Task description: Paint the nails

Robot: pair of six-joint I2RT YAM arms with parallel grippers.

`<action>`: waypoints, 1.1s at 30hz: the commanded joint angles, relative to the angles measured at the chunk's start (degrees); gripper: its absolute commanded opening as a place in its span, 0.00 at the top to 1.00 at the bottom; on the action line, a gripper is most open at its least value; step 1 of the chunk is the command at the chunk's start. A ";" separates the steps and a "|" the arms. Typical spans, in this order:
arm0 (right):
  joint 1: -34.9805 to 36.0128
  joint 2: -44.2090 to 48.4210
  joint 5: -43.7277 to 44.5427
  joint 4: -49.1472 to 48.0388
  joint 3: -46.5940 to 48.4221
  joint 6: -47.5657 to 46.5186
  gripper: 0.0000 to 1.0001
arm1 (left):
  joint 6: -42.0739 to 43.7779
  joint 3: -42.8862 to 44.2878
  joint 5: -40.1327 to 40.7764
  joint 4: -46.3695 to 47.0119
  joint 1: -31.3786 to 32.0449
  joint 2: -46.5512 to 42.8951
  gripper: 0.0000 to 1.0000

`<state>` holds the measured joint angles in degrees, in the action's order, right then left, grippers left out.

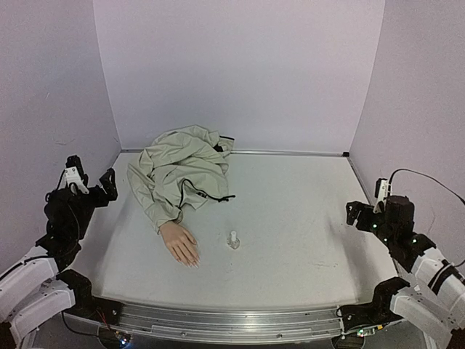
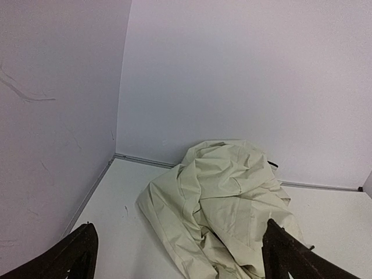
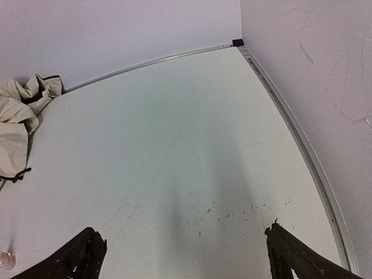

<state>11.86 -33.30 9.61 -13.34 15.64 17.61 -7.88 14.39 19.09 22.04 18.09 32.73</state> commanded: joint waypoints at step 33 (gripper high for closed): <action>-5.04 -28.60 -20.09 -5.79 21.28 -2.14 0.02 | -16.21 60.87 -19.65 -46.26 43.21 69.08 0.18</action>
<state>7.11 -62.26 -7.33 -16.86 33.91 15.66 -23.64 67.99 -0.49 -19.03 59.66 97.47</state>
